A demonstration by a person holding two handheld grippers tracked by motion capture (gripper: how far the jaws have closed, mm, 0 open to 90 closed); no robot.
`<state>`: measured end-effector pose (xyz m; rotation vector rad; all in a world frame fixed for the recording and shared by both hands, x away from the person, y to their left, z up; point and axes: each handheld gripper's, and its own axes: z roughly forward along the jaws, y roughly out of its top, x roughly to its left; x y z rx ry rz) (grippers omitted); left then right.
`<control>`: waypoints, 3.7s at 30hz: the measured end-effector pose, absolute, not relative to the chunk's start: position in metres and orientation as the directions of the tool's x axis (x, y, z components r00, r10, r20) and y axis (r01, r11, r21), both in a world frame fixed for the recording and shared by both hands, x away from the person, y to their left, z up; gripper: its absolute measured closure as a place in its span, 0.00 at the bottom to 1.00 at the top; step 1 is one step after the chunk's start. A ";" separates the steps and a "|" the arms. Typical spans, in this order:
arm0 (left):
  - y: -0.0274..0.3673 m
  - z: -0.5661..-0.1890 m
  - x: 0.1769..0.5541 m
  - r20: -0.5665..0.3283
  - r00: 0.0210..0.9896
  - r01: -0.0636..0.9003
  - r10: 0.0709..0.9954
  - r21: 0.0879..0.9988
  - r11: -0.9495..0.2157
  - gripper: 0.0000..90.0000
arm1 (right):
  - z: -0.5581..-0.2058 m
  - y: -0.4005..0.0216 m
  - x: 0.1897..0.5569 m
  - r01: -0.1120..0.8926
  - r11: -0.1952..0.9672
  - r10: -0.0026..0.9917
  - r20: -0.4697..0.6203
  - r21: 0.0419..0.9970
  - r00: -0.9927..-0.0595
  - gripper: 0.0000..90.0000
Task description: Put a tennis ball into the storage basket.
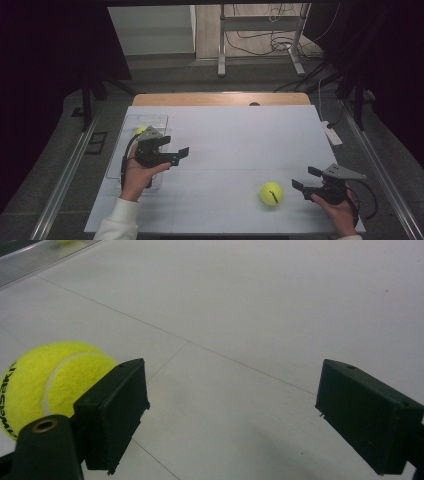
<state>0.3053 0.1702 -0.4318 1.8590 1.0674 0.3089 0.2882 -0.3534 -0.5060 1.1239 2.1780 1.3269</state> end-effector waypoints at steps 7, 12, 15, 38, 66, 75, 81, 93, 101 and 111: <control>0.162 -0.434 0.305 -0.223 0.604 0.546 0.765 0.815 -0.193 0.17 | -0.506 -0.354 0.288 0.448 0.244 0.778 0.103 0.860 -0.620 0.15; 0.152 -0.435 0.304 -0.221 0.625 0.541 0.749 0.814 -0.211 0.17 | -0.506 -0.354 0.287 0.449 0.247 0.777 0.101 0.859 -0.621 0.15; 0.146 -0.435 0.303 -0.219 0.637 0.540 0.739 0.811 -0.224 0.17 | -0.506 -0.354 0.287 0.449 0.246 0.778 0.101 0.859 -0.620 0.15; 0.112 -0.441 0.298 -0.217 0.699 0.532 0.681 0.795 -0.292 0.16 | -0.507 -0.354 0.291 0.452 0.236 0.779 0.111 0.860 -0.618 0.15; 0.068 -0.456 0.298 -0.199 0.755 0.521 0.625 0.760 -0.388 0.16 | -0.509 -0.352 0.295 0.455 0.247 0.776 0.107 0.855 -0.621 0.15; 0.057 -0.462 0.297 -0.184 0.771 0.515 0.610 0.743 -0.427 0.16 | -0.508 -0.350 0.293 0.449 0.256 0.773 0.098 0.856 -0.627 0.15; 0.050 -0.465 0.299 -0.189 0.778 0.515 0.599 0.738 -0.436 0.16 | -0.509 -0.349 0.294 0.450 0.261 0.770 0.097 0.854 -0.631 0.15; 0.038 -0.468 0.296 -0.192 0.787 0.512 0.586 0.733 -0.448 0.15 | -0.509 -0.347 0.296 0.446 0.270 0.768 0.089 0.853 -0.634 0.15; 0.031 -0.469 0.296 -0.199 0.794 0.509 0.575 0.734 -0.449 0.15 | -0.509 -0.347 0.297 0.447 0.271 0.768 0.088 0.853 -0.634 0.15; 0.020 -0.471 0.296 -0.201 0.802 0.507 0.562 0.727 -0.463 0.14 | -0.509 -0.348 0.296 0.446 0.269 0.770 0.087 0.853 -0.632 0.15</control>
